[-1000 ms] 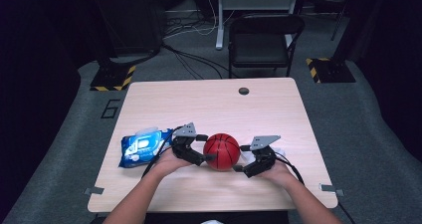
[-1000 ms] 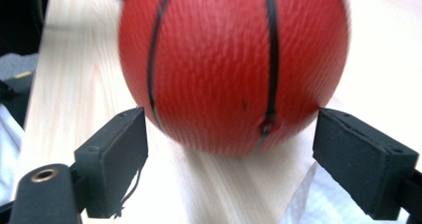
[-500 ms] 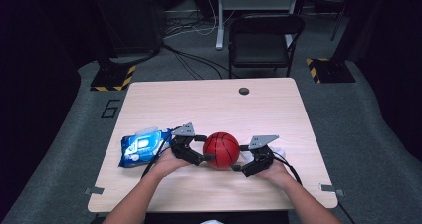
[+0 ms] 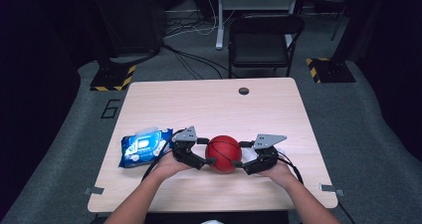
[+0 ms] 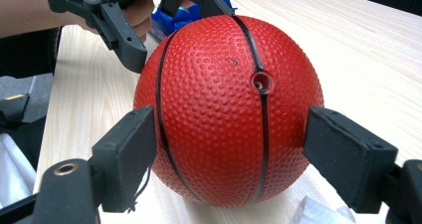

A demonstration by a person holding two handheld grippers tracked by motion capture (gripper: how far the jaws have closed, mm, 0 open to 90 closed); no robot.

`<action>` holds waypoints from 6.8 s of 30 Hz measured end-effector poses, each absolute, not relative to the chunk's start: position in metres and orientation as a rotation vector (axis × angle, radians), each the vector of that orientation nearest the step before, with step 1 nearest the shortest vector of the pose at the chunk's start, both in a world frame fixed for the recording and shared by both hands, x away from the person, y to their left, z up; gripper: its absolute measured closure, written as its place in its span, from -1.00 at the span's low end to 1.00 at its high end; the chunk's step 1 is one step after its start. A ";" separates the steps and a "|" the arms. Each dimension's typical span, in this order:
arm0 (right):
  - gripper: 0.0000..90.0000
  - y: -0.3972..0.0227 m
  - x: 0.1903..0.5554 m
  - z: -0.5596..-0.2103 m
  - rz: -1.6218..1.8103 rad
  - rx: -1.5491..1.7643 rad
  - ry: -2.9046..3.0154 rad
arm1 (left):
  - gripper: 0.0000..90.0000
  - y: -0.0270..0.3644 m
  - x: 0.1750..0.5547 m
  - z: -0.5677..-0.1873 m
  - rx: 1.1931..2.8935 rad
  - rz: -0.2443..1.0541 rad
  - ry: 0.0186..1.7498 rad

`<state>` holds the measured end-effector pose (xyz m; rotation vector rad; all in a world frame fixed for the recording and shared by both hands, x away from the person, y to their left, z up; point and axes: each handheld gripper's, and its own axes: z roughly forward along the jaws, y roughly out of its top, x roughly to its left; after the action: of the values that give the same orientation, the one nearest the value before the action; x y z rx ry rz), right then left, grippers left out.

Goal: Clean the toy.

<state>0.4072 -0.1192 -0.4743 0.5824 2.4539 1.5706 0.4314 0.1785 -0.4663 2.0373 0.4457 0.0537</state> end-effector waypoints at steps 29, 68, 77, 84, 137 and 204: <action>-0.77 -0.121 0.412 -0.485 1.563 0.657 2.524 | -0.72 0.175 0.426 -0.475 2.095 0.058 0.430; -0.68 -0.120 0.408 -0.470 1.522 0.621 2.474 | -1.00 0.163 0.431 -0.467 2.048 0.083 0.447; -0.79 -0.158 0.411 -0.471 1.253 0.749 2.501 | -1.00 0.163 0.431 -0.467 2.053 0.092 0.448; -0.78 -0.179 0.419 -0.501 1.145 0.881 2.501 | -1.00 0.162 0.431 -0.467 2.048 0.092 0.447; 0.86 -0.074 0.409 -0.426 1.709 0.401 2.395 | -1.00 0.162 0.432 -0.469 2.053 0.090 0.453; 0.77 -0.081 0.442 -0.445 1.678 0.830 2.331 | -1.00 0.153 0.442 -0.461 2.016 0.065 0.409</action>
<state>0.4425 -0.0810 -0.4446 0.8297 2.3305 1.6776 0.4424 0.1530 -0.4612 2.0157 0.4088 0.0649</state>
